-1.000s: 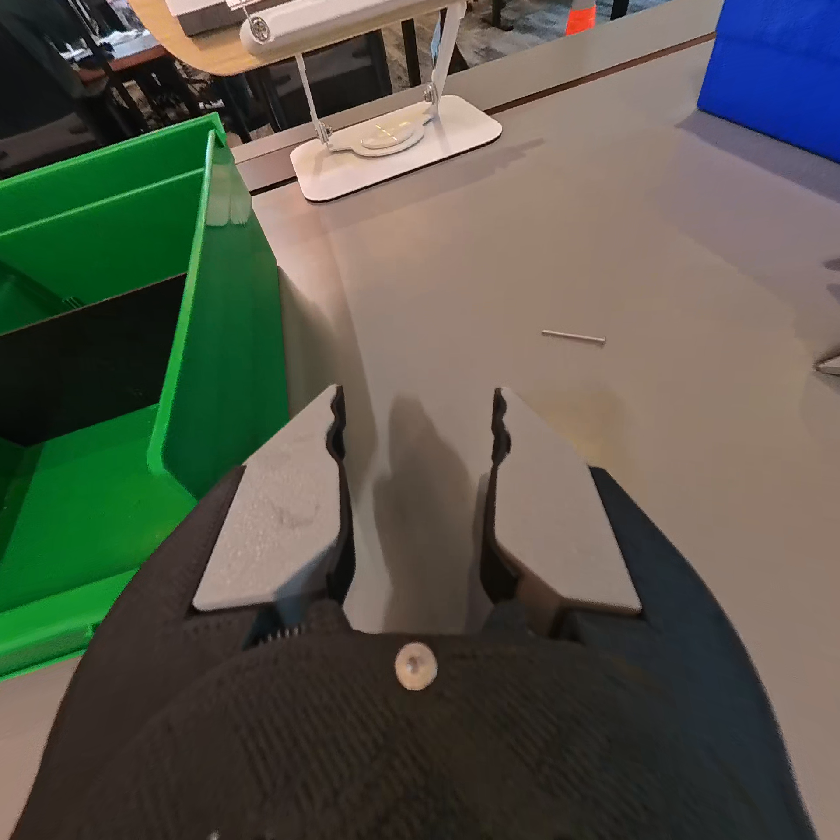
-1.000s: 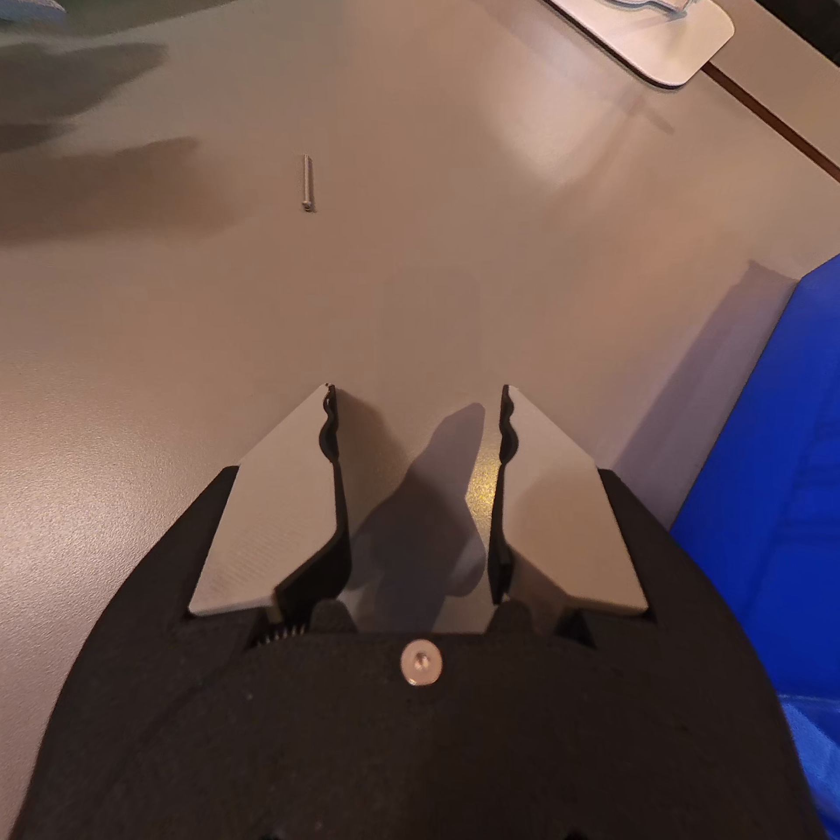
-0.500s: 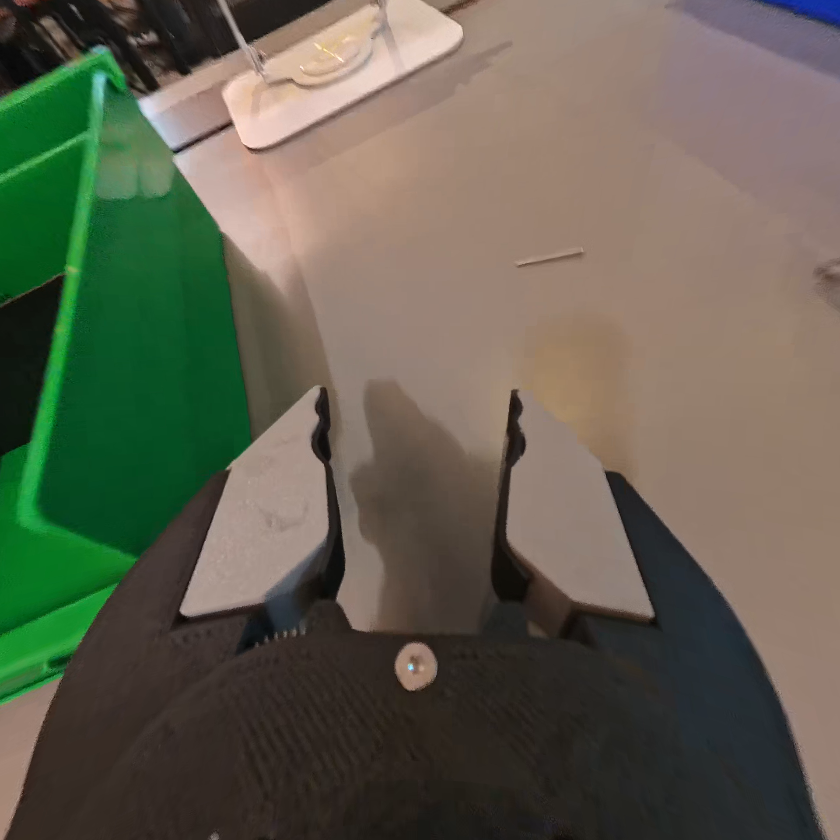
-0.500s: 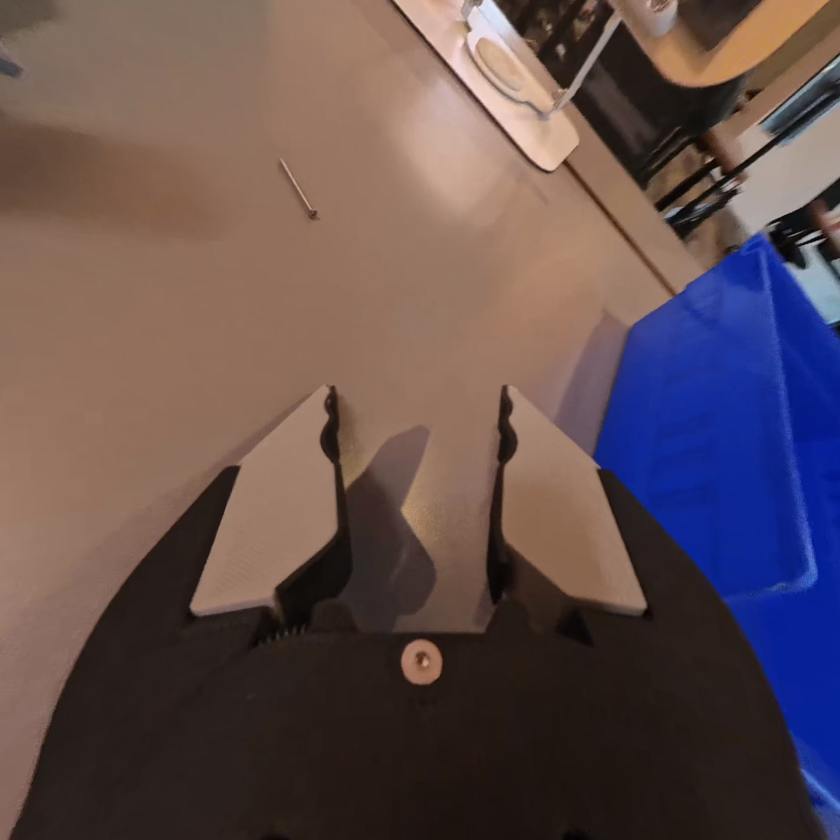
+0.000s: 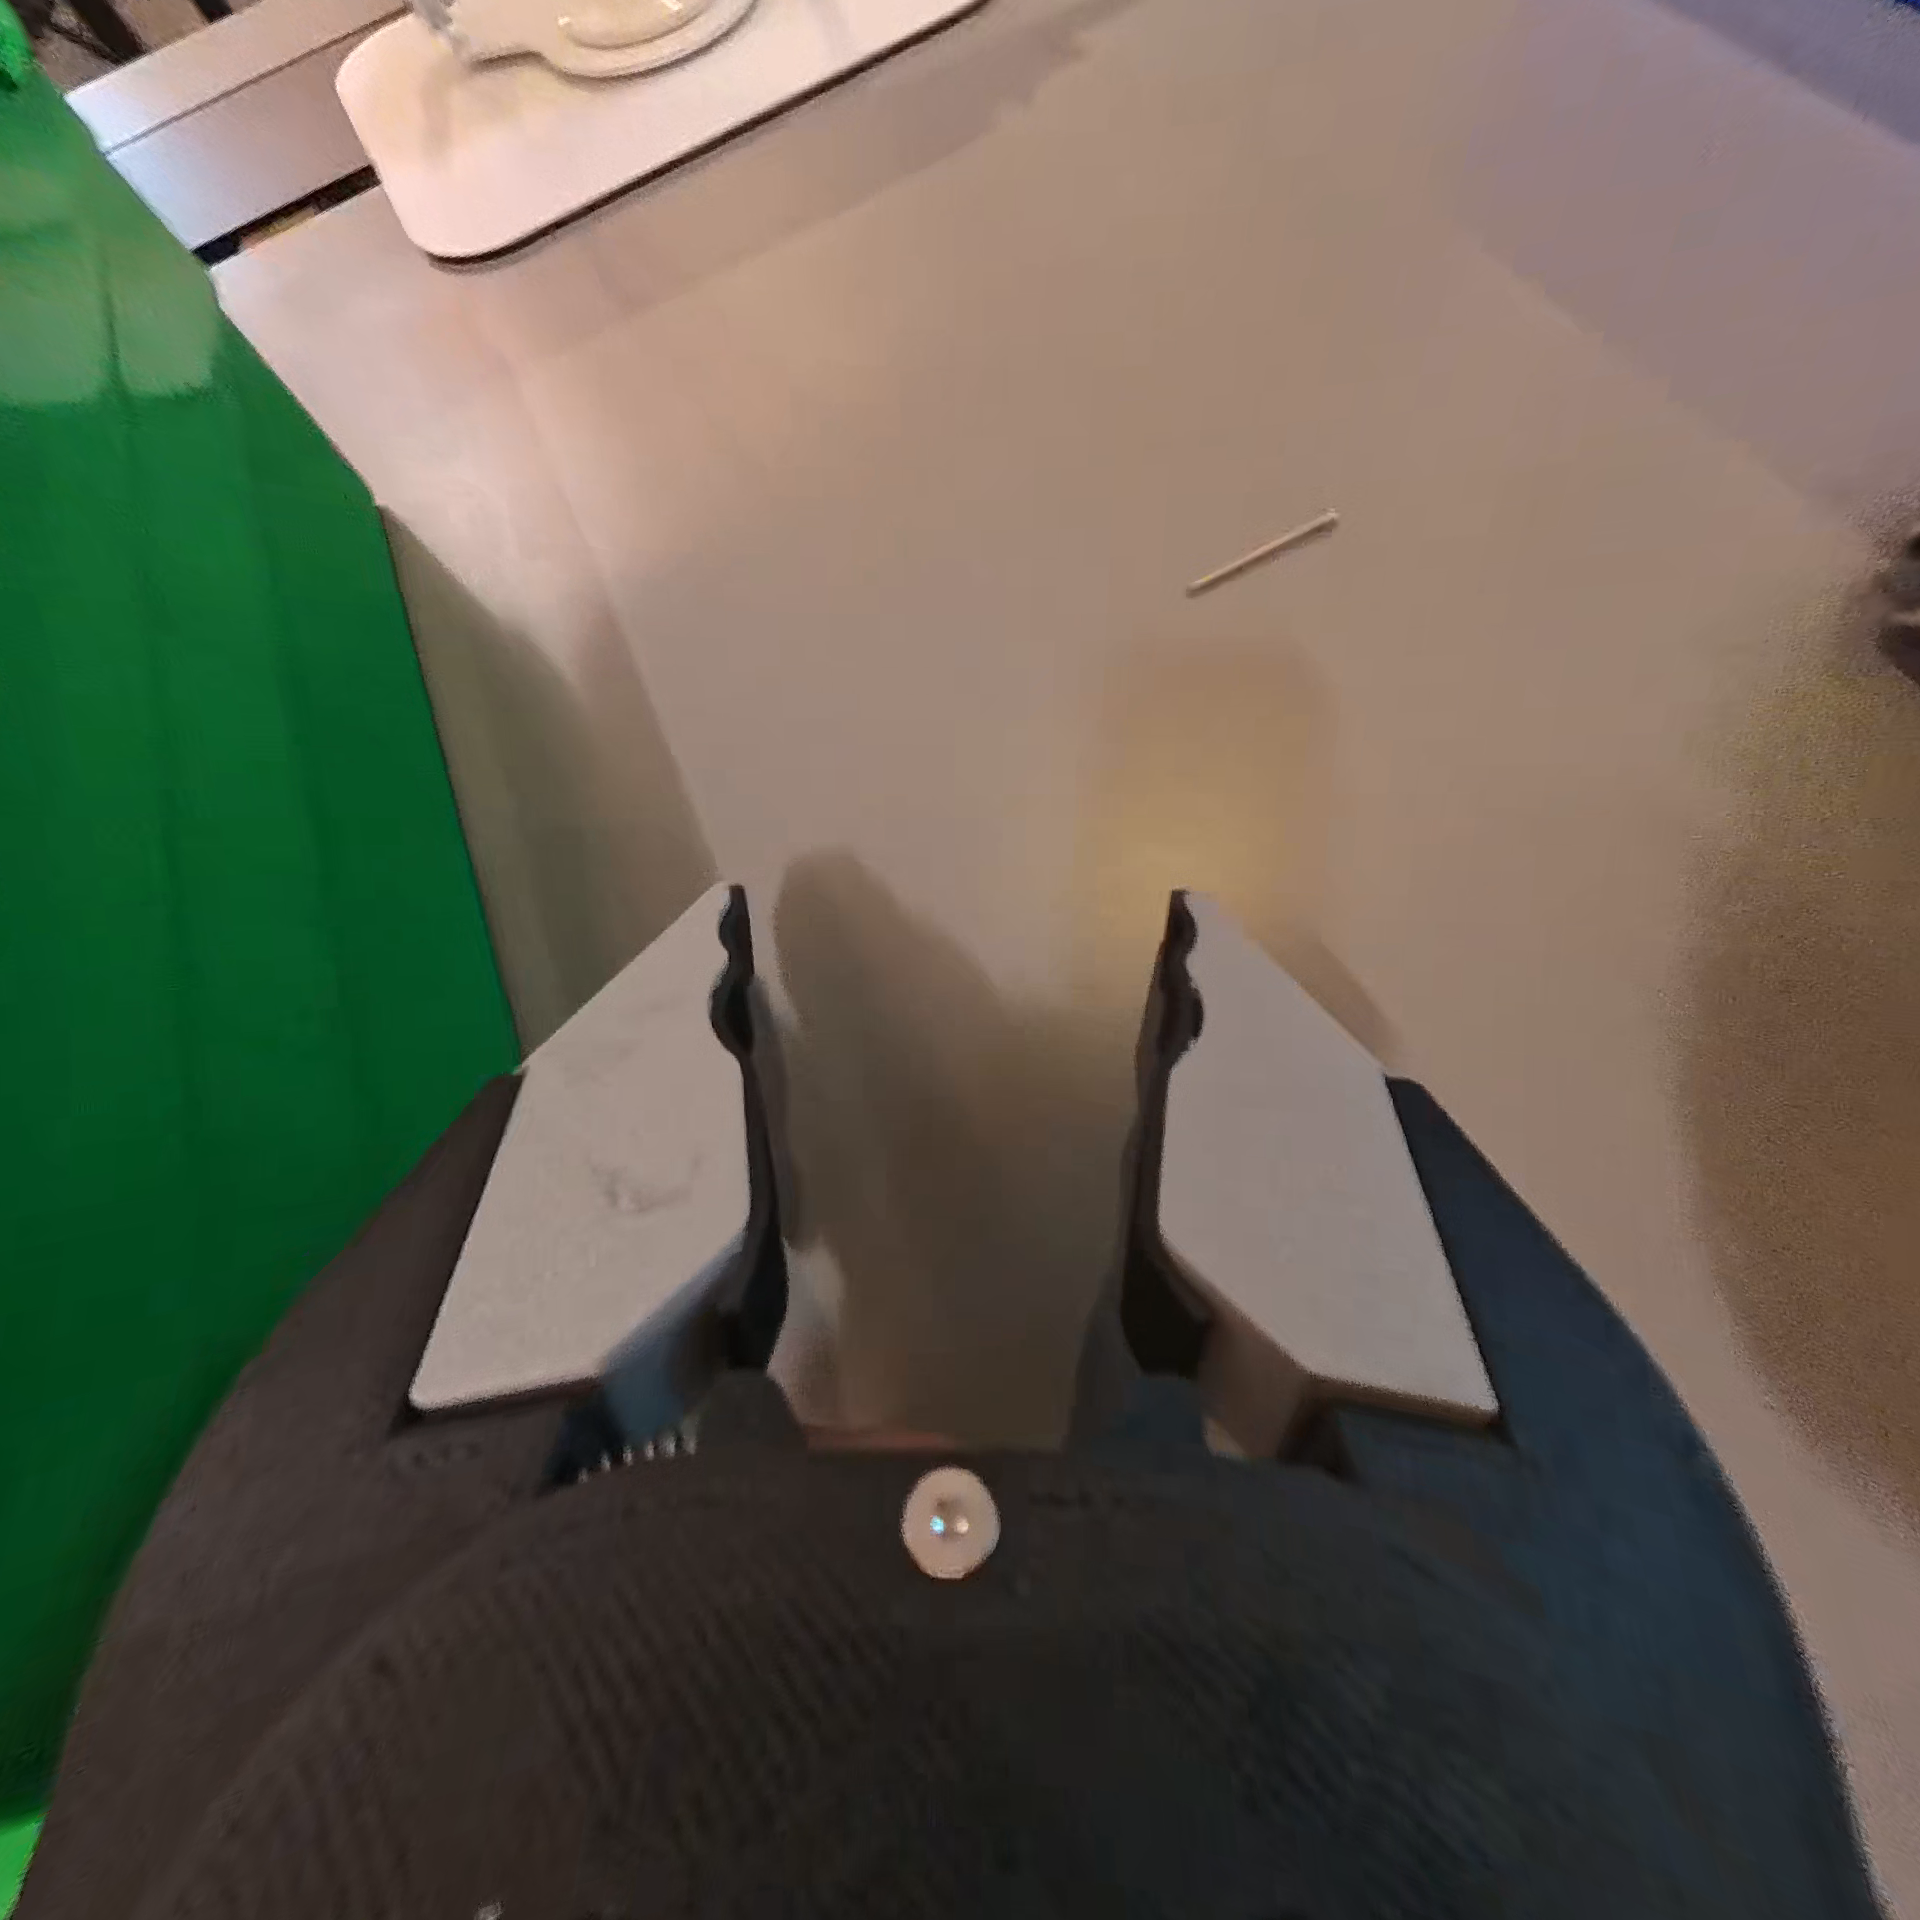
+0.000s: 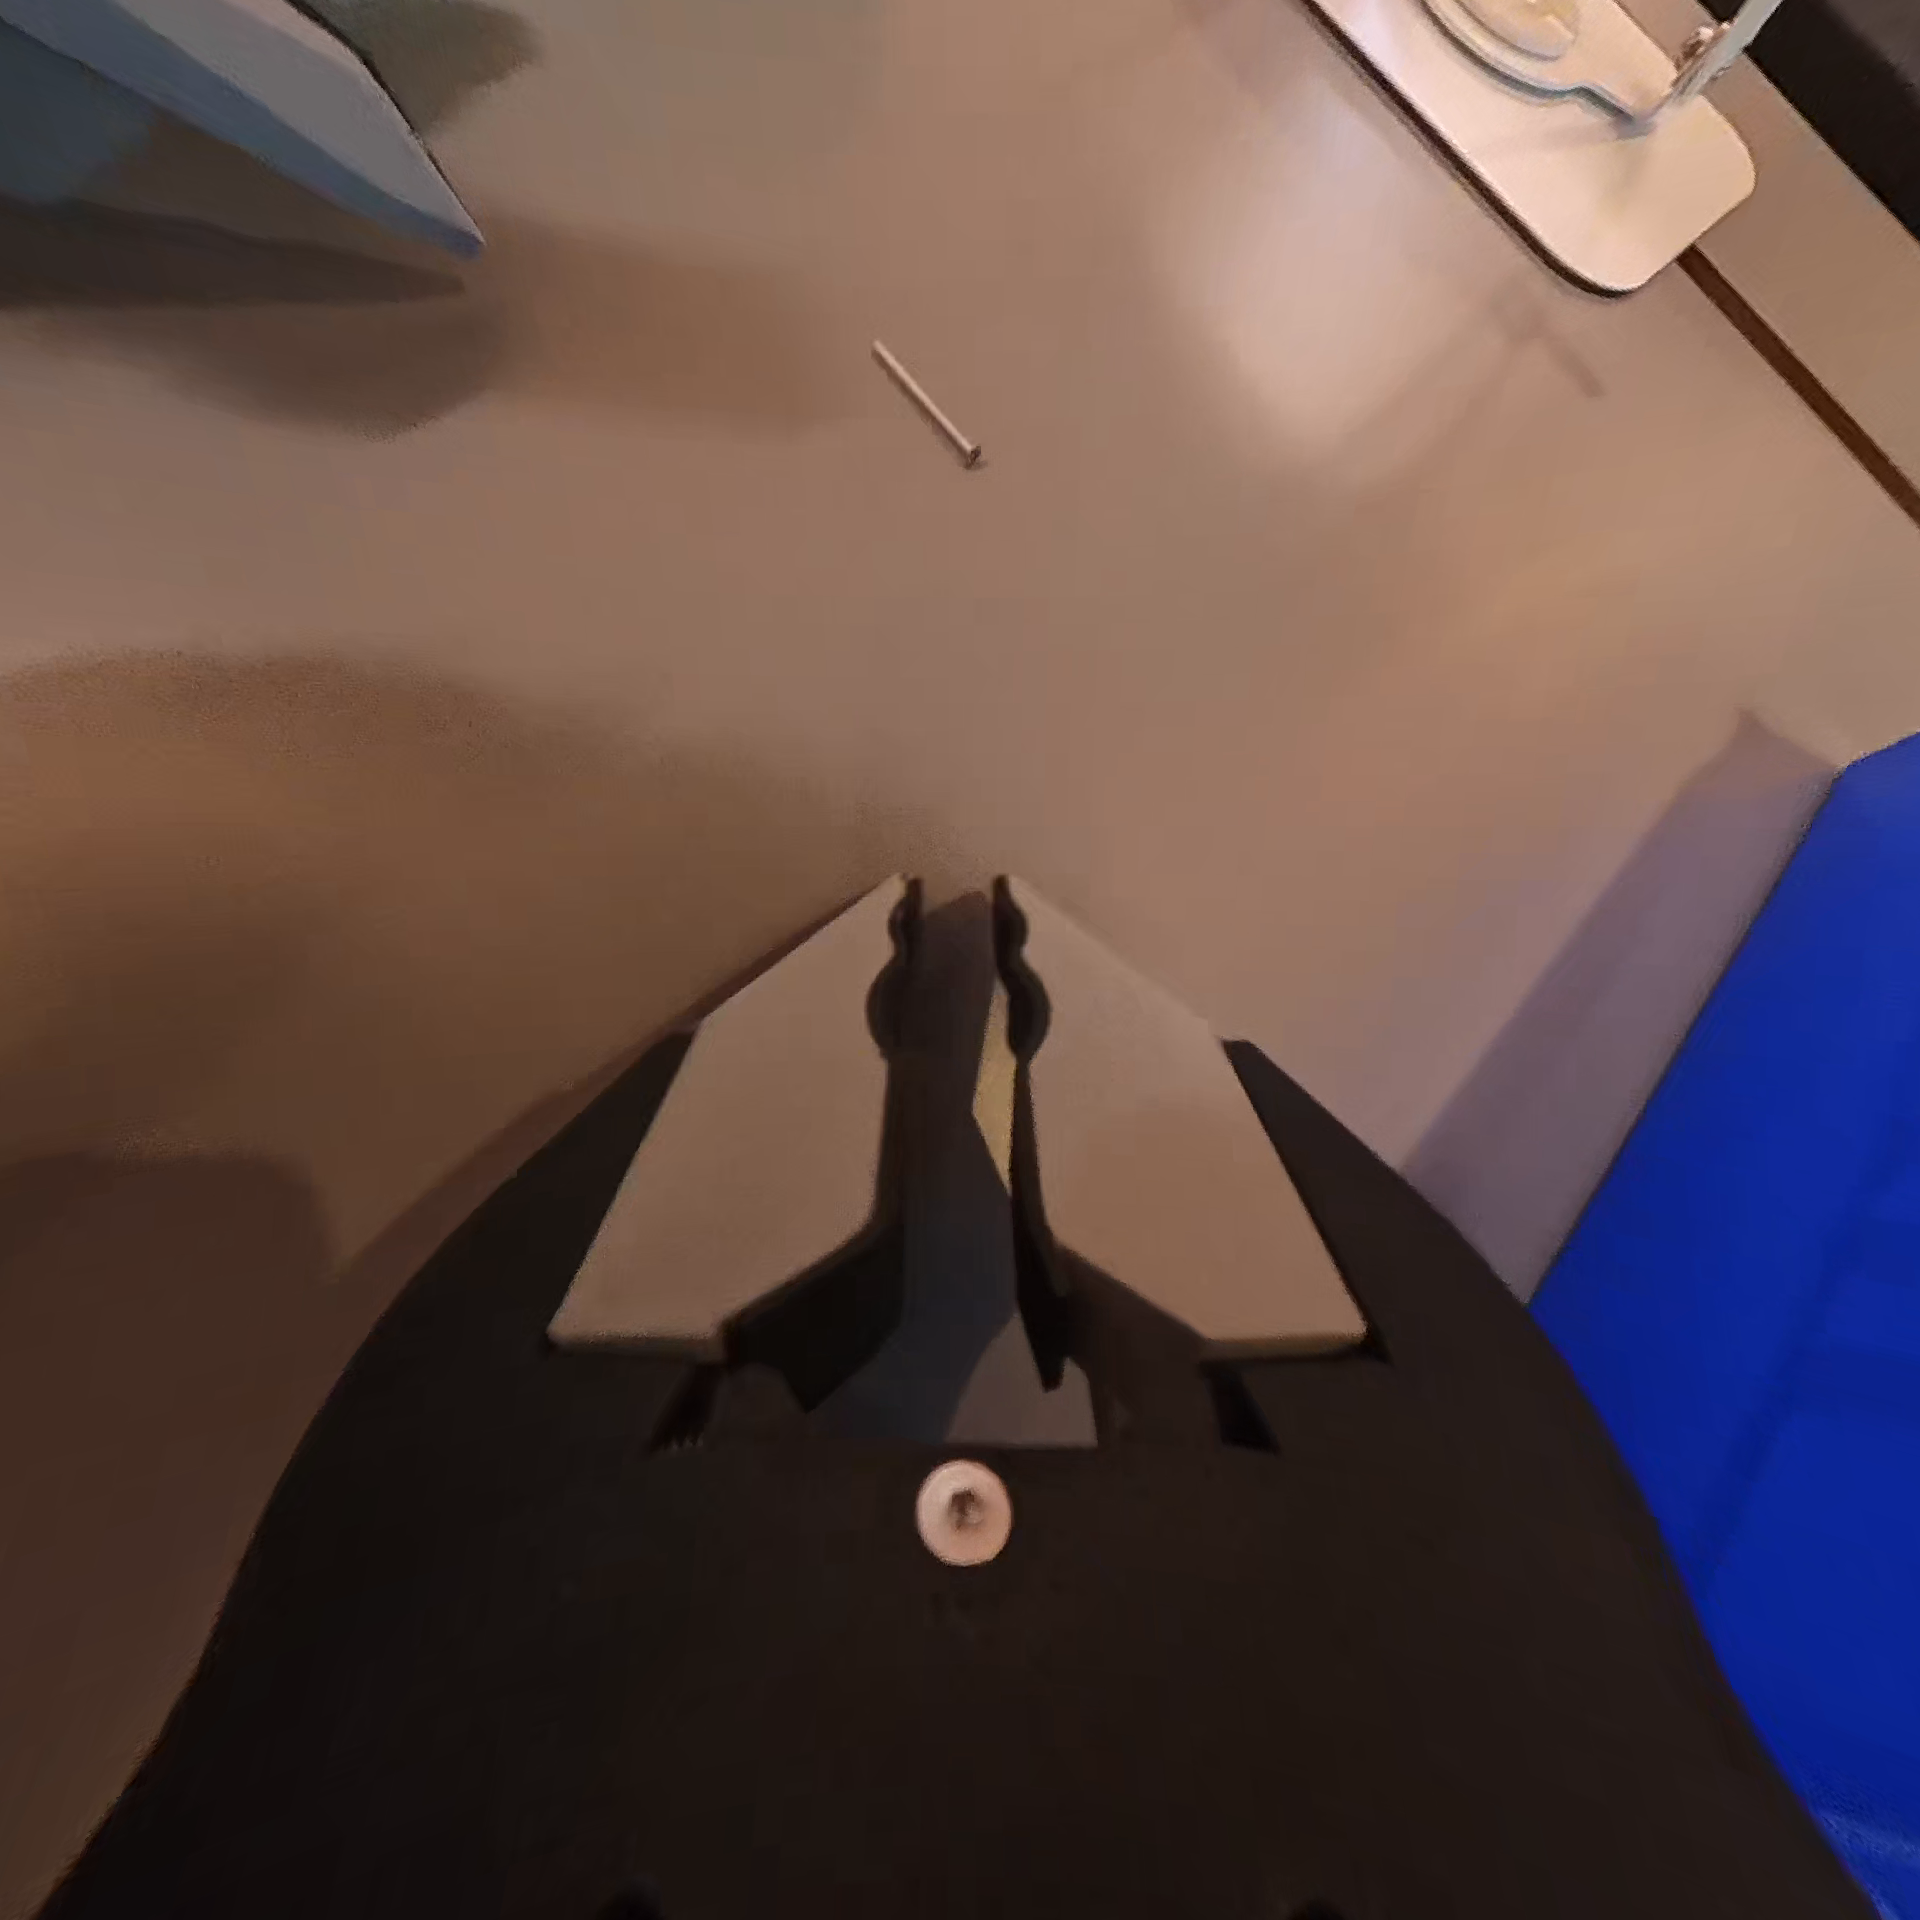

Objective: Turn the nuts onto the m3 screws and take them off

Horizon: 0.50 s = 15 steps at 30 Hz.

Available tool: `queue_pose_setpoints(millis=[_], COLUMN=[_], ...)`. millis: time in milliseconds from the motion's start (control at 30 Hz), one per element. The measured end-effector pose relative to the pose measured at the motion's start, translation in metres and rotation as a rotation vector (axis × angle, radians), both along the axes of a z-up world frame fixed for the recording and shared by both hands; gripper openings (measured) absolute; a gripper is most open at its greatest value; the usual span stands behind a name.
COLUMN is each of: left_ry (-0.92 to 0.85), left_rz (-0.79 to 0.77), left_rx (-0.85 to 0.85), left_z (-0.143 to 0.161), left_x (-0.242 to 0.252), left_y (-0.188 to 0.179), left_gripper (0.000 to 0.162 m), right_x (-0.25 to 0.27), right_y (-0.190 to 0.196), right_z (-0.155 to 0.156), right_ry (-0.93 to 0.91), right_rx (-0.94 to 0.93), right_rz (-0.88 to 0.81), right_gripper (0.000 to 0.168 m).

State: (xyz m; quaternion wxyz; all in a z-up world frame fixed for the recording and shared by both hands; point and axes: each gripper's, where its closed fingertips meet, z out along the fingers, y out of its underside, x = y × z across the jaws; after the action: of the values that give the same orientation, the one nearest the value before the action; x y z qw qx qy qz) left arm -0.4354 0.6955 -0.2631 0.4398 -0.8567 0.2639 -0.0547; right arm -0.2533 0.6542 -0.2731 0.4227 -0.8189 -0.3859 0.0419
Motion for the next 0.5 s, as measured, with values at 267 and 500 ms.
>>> queue_pose_setpoints(millis=[267, 500], left_ry=[-0.115, -0.079], left_rz=[0.069, 0.105], left_rx=[-0.152, -0.147], left_z=[-0.012, -0.015], left_x=[-0.009, -0.011], left_y=[0.011, 0.018], left_gripper=[0.077, 0.086], right_x=[-0.008, -0.017], right_y=[0.016, 0.021], right_z=[-0.003, 0.000], right_ry=[0.168, 0.198], right_rx=[-0.163, -0.174], right_rz=[-0.057, -0.013], right_gripper=[0.042, 0.060])
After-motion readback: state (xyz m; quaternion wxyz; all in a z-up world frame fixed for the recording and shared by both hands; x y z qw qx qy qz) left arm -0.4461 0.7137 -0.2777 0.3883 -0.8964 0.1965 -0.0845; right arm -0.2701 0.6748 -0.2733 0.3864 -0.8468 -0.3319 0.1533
